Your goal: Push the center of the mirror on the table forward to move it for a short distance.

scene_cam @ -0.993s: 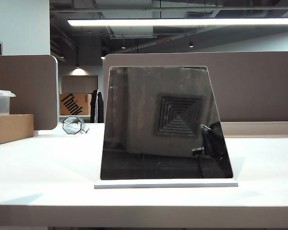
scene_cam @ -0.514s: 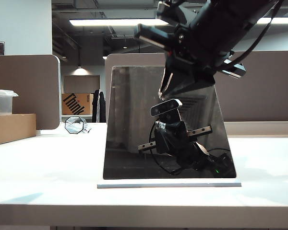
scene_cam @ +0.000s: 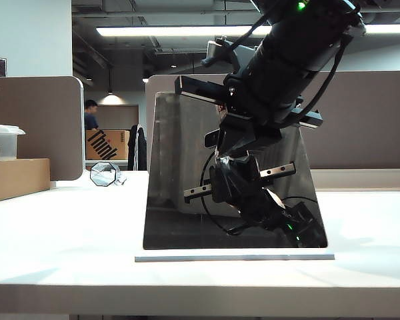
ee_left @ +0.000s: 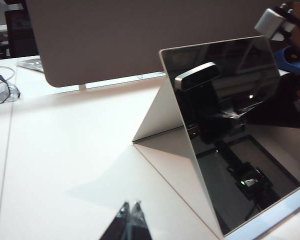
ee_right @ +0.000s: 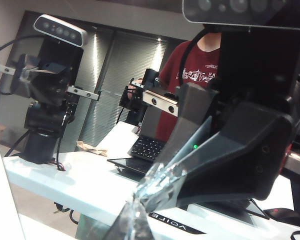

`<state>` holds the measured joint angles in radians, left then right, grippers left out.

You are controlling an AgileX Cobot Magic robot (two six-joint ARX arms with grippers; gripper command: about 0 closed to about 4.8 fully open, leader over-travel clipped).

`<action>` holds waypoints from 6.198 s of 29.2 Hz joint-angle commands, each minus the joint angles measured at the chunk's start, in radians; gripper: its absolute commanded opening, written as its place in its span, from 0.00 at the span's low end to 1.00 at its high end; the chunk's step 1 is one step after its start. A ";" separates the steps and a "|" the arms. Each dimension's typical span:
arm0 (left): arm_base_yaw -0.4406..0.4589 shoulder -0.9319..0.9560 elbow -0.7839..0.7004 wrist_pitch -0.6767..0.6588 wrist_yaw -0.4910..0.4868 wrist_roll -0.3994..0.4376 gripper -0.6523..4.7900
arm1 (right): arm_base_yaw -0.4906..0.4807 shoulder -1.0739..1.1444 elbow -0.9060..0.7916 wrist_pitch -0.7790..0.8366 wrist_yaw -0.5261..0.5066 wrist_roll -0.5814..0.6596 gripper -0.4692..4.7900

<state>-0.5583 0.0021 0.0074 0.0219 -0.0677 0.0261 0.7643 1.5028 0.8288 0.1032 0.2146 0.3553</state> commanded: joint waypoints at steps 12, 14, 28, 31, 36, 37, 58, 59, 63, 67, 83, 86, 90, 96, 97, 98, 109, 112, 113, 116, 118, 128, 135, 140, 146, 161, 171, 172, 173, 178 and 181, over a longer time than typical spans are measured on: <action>0.020 0.005 -0.001 0.009 0.001 0.000 0.11 | -0.082 0.087 0.073 0.027 -0.012 -0.019 0.08; 0.020 0.005 -0.001 0.010 0.001 0.000 0.11 | -0.091 0.122 0.108 0.027 -0.011 -0.019 0.08; 0.020 0.005 -0.001 0.009 0.001 0.000 0.11 | -0.152 0.363 0.351 0.008 -0.014 -0.051 0.08; 0.020 0.005 -0.001 0.009 0.001 0.000 0.11 | -0.165 0.394 0.382 0.006 -0.016 -0.067 0.08; 0.020 0.006 -0.001 0.009 0.001 0.000 0.11 | -0.186 0.449 0.435 0.007 -0.031 -0.076 0.08; 0.020 0.006 -0.001 0.010 0.001 0.000 0.11 | -0.195 0.473 0.462 0.008 -0.031 -0.076 0.08; 0.079 0.004 -0.001 0.008 0.001 0.000 0.11 | -0.309 0.703 0.793 0.003 -0.059 -0.178 0.08; 0.079 0.004 -0.001 0.009 0.001 0.000 0.11 | -0.313 0.716 0.811 0.002 -0.060 -0.178 0.08; 0.079 0.004 -0.001 0.009 0.001 0.000 0.11 | -0.329 0.770 0.892 -0.004 -0.063 -0.182 0.08; 0.079 0.004 -0.001 0.009 0.001 0.000 0.11 | -0.350 0.816 0.968 -0.009 -0.072 -0.193 0.08; 0.080 0.003 -0.001 0.009 0.001 0.000 0.11 | -0.432 1.012 1.276 -0.069 -0.086 -0.236 0.08; 0.080 0.003 -0.001 0.009 0.001 0.000 0.11 | -0.446 1.051 1.332 -0.076 -0.087 -0.236 0.08; 0.080 0.003 -0.001 0.009 0.001 0.000 0.11 | -0.452 1.086 1.384 -0.073 -0.078 -0.237 0.08; 0.080 0.003 -0.001 0.009 0.001 0.000 0.11 | -0.456 1.099 1.419 -0.053 -0.078 -0.259 0.08; 0.080 0.003 -0.001 0.009 0.001 0.000 0.11 | -0.456 1.098 1.420 -0.055 -0.079 -0.259 0.08; 0.080 0.003 -0.001 0.008 0.001 0.000 0.11 | -0.456 1.097 1.426 -0.065 -0.079 -0.259 0.08; 0.079 0.001 -0.001 0.008 0.001 0.000 0.11 | -0.390 1.050 1.443 -0.282 -0.082 -0.252 0.08; 0.079 0.001 -0.001 0.009 0.001 0.000 0.11 | -0.365 1.021 1.443 -0.347 -0.081 -0.251 0.08; 0.079 0.001 -0.001 0.009 0.001 0.000 0.11 | -0.356 1.008 1.443 -0.368 -0.081 -0.251 0.08; 0.079 0.001 -0.001 0.009 0.001 0.000 0.11 | -0.331 0.972 1.443 -0.413 -0.072 -0.251 0.08; 0.079 0.000 -0.001 0.009 0.001 0.000 0.11 | -0.315 0.948 1.443 -0.439 -0.051 -0.251 0.08; 0.236 0.001 -0.001 0.009 0.002 0.000 0.11 | -0.243 0.753 1.443 -0.645 -0.029 -0.244 0.08; 0.333 0.000 -0.001 0.009 0.001 0.000 0.11 | -0.175 0.504 1.443 -0.785 -0.020 -0.243 0.08; 0.393 0.001 -0.001 0.009 0.001 0.000 0.11 | -0.103 0.306 1.443 -0.881 0.040 -0.254 0.08; 0.410 0.001 -0.001 0.009 0.003 0.000 0.11 | 0.039 0.101 1.443 -1.006 0.154 -0.278 0.08; 0.477 0.001 -0.001 0.009 0.001 0.000 0.11 | 0.629 -0.294 1.437 -1.481 0.609 -0.030 0.08; 0.477 0.001 -0.001 0.010 0.003 0.000 0.11 | 1.022 -0.528 1.146 -1.484 0.886 0.071 0.08; 0.477 0.001 -0.001 0.008 0.003 0.000 0.11 | 1.035 -0.544 1.122 -1.481 0.887 0.072 0.08; 0.477 0.001 -0.001 0.008 0.002 0.000 0.11 | 1.040 -0.558 1.112 -1.482 0.887 0.072 0.08; 0.477 0.001 -0.001 0.009 0.003 0.000 0.11 | 1.038 -0.586 1.102 -1.483 0.882 0.072 0.08; 0.477 0.001 -0.001 0.009 0.003 0.000 0.11 | 1.037 -0.589 1.102 -1.484 0.885 0.071 0.08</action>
<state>-0.0792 0.0021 0.0074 0.0216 -0.0677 0.0261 1.8011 0.9138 1.9305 -1.3956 1.0962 0.4232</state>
